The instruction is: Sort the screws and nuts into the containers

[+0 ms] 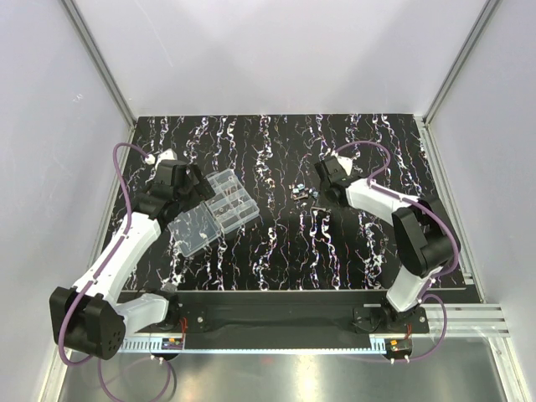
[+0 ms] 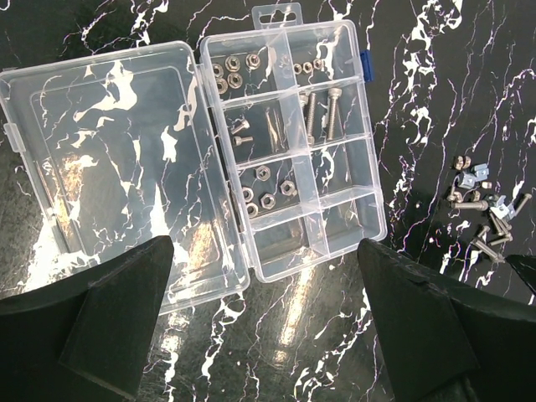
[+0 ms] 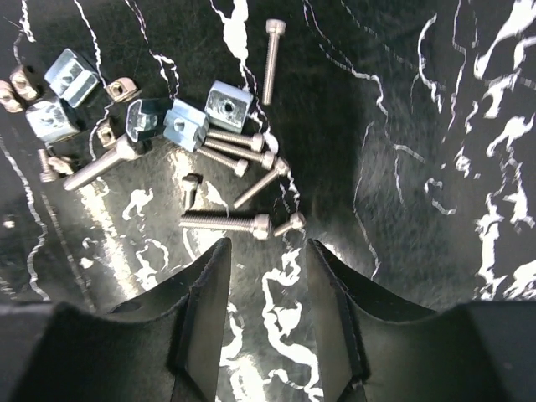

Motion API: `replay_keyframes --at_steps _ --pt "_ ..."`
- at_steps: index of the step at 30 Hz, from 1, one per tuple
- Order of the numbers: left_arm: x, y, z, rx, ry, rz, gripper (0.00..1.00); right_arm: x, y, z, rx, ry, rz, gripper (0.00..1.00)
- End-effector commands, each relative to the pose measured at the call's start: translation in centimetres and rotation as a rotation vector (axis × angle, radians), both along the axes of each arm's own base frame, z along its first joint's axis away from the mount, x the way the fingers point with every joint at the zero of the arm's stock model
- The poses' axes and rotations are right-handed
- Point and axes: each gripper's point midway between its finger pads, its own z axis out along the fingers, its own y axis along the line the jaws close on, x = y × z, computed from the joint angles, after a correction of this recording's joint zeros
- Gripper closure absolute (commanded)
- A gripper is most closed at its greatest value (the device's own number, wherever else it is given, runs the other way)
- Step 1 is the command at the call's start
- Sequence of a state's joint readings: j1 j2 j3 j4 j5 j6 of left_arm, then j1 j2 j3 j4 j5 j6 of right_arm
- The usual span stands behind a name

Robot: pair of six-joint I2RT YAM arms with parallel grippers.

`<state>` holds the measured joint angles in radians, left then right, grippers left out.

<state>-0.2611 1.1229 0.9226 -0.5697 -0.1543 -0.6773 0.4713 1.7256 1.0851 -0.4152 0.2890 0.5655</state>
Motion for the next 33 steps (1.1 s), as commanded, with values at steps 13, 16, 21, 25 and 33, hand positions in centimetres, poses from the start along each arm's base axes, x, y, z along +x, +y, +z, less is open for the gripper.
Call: replay_keyframes --at_steps 13,16,21,25,33 --pt "0.9 -0.8 0.2 -0.011 -0.033 -0.038 0.01 2.7 2.3 -0.6 -0.010 -0.023 0.141 0.63" --pt "0.9 -0.8 0.2 -0.012 -0.032 -0.039 0.01 2.7 2.7 -0.7 0.002 -0.031 0.180 0.64" --pt "1.0 -0.9 0.0 -0.015 -0.029 -0.044 0.01 2.4 3.7 -1.0 0.014 -0.037 0.305 0.64" --pt "0.9 -0.9 0.0 -0.013 -0.027 -0.042 0.01 2.2 3.5 -1.4 -0.006 -0.014 0.327 0.64" --pt "1.0 -0.9 -0.2 -0.014 -0.023 -0.043 0.01 0.6 1.4 -0.2 -0.023 0.098 0.022 0.61"
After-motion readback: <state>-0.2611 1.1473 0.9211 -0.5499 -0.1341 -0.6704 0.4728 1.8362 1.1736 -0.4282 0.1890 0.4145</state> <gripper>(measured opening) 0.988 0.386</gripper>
